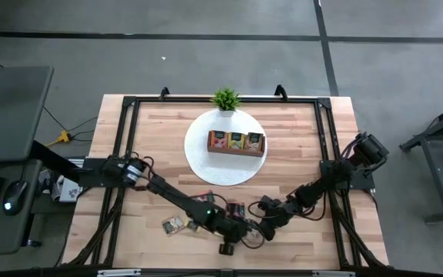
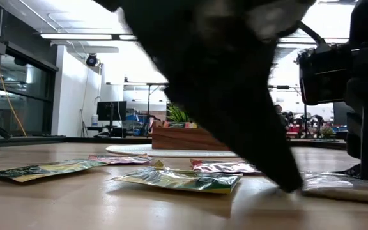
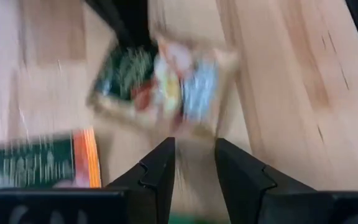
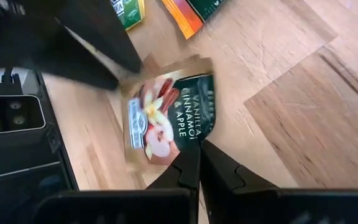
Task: Pick & Place Tea
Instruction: Put the brown tea bag into the right section of the wooden organizer
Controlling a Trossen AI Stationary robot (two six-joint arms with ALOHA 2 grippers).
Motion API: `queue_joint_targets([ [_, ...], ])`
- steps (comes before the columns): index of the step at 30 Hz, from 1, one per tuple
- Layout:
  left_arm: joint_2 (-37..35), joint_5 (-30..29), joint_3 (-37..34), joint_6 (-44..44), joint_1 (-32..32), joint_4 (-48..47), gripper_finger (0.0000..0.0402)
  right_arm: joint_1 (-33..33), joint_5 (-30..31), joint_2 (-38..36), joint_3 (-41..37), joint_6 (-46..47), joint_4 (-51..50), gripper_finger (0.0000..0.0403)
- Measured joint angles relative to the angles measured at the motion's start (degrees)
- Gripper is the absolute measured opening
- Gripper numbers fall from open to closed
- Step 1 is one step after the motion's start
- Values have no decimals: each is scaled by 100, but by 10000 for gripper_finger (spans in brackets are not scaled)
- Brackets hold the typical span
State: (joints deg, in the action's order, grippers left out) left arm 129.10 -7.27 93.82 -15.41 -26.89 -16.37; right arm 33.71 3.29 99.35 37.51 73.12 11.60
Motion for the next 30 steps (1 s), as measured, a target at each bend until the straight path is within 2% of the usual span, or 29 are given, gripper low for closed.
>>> queue_joint_targets([
  [5,-544,-248,15,257,39,-735,110,16,5,-10,-193,56,106,1],
  [11,-1225,-1072,16,643,15,-1472,110,48,21,-15,-338,90,237,0],
  [15,-1687,-1817,-27,642,-21,-2049,110,44,15,-11,-338,43,233,0],
  [17,-1852,-1973,-187,564,-16,-2213,110,42,-9,-13,-338,5,216,0],
  [20,-2224,-2072,-773,314,-11,-2303,110,44,-23,-21,-340,-76,195,0],
  [23,-2702,-2148,-1620,-126,-14,-1938,110,42,-40,-51,-348,-174,142,0],
  [27,-3413,-2135,-3011,-696,-106,-923,110,-19,-99,-249,-356,-269,-115,0],
  [30,-4070,-2270,-4019,-1069,-232,-94,110,-144,-138,-555,-364,-422,-713,0],
])
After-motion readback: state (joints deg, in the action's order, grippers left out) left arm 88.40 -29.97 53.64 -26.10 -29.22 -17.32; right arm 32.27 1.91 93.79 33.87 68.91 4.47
